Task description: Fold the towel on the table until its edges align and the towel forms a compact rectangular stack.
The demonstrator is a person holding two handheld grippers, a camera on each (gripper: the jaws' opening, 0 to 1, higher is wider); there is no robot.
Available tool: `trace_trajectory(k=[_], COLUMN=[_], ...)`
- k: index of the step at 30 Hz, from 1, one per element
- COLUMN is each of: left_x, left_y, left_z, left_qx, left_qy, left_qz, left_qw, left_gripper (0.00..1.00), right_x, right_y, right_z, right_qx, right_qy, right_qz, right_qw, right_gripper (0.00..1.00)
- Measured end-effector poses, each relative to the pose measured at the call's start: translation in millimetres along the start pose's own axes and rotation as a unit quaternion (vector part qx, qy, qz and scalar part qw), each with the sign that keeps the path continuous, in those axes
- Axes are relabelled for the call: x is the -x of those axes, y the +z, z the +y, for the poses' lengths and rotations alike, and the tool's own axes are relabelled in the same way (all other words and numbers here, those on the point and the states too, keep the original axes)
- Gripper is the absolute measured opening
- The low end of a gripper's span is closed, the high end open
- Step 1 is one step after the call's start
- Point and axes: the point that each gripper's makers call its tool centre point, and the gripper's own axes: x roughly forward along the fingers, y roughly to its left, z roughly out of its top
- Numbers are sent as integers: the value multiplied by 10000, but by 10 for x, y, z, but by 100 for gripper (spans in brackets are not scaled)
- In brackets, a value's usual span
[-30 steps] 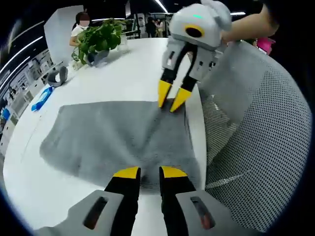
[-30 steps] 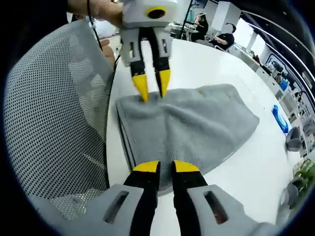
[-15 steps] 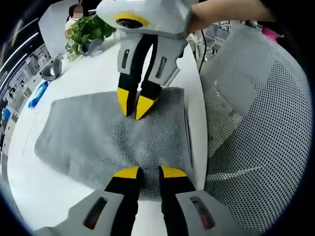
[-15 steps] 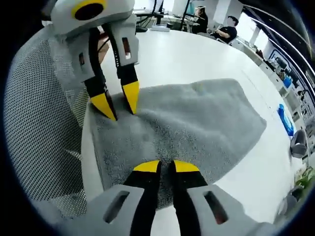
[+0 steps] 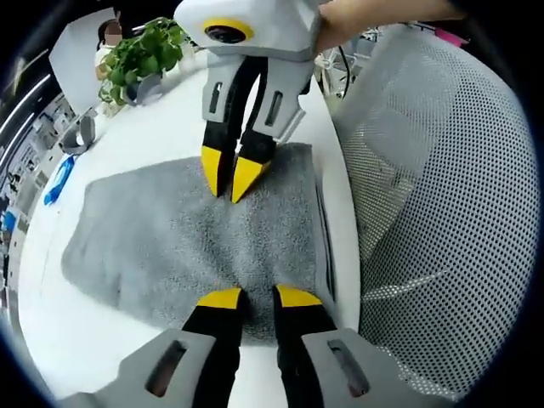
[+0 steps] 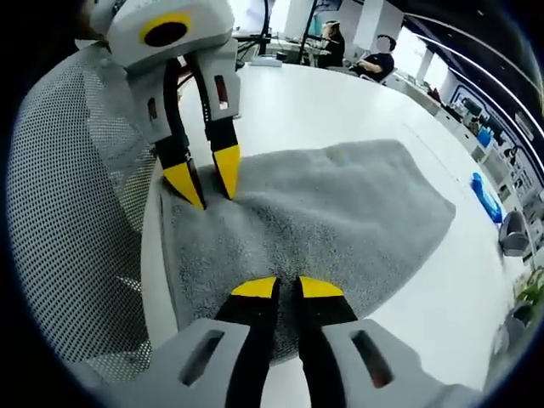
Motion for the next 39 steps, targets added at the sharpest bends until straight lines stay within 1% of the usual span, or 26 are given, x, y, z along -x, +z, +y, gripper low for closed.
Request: trace_trajectory(k=[5,7,9,11,12,15,18,20,23,25,27,31,33,36,37,39], left_x=[37,31,34,28,25,23,31,34,35,35,32,26,28,21,17,24], left_y=[-60,-56,-61,-58,-55,-40,-46,-50,-44,-35,-32,-23,-17,-12,-4,0], left_z=[26,33,33,40,49,26,23,40,31,23,15,12,-5,-8,-9,-14], left_qx=[92,315,192,610,602,404,222,424,326,282,173,109,7,-137,-167,-357], left_qy=[119,219,183,158,171,256,281,241,262,284,328,376,456,569,601,668], left_qz=[-80,-275,-419,-460,-433,-390,-531,-668,-720,-720,-731,-666,-653,-600,-549,-432], left_qw=[9999,9989,9988,9970,9971,9981,9979,9966,9965,9966,9966,9970,9968,9965,9965,9962], left_gripper=[13,13,13,13,13,13,13,13,13,13,13,12,12,11,11,11], right_x=[8,9,3,-7,-11,-4,-3,-3,-2,-1,0,-3,-7,-4,-6,-14], right_y=[6,8,8,15,17,8,8,15,17,10,5,13,12,25,28,33], right_z=[63,59,54,38,31,30,31,40,46,50,41,39,54,57,55,52], right_qx=[-282,-378,-418,-444,-455,-596,-676,-687,-622,-586,-630,-719,-633,-592,-507,-414], right_qy=[-104,-248,-283,-225,-209,-164,-146,-141,-168,-202,-208,-221,-337,-459,-536,-669], right_qz=[-162,-250,-282,-258,-267,-392,-474,-501,-499,-543,-628,-693,-701,-621,-521,-332], right_qw=[9994,9987,9983,9984,9984,9973,9965,9963,9967,9966,9958,9948,9950,9953,9959,9963], right_gripper=[6,6,6,6,6,6,6,6,6,6,6,6,6,5,5,5])
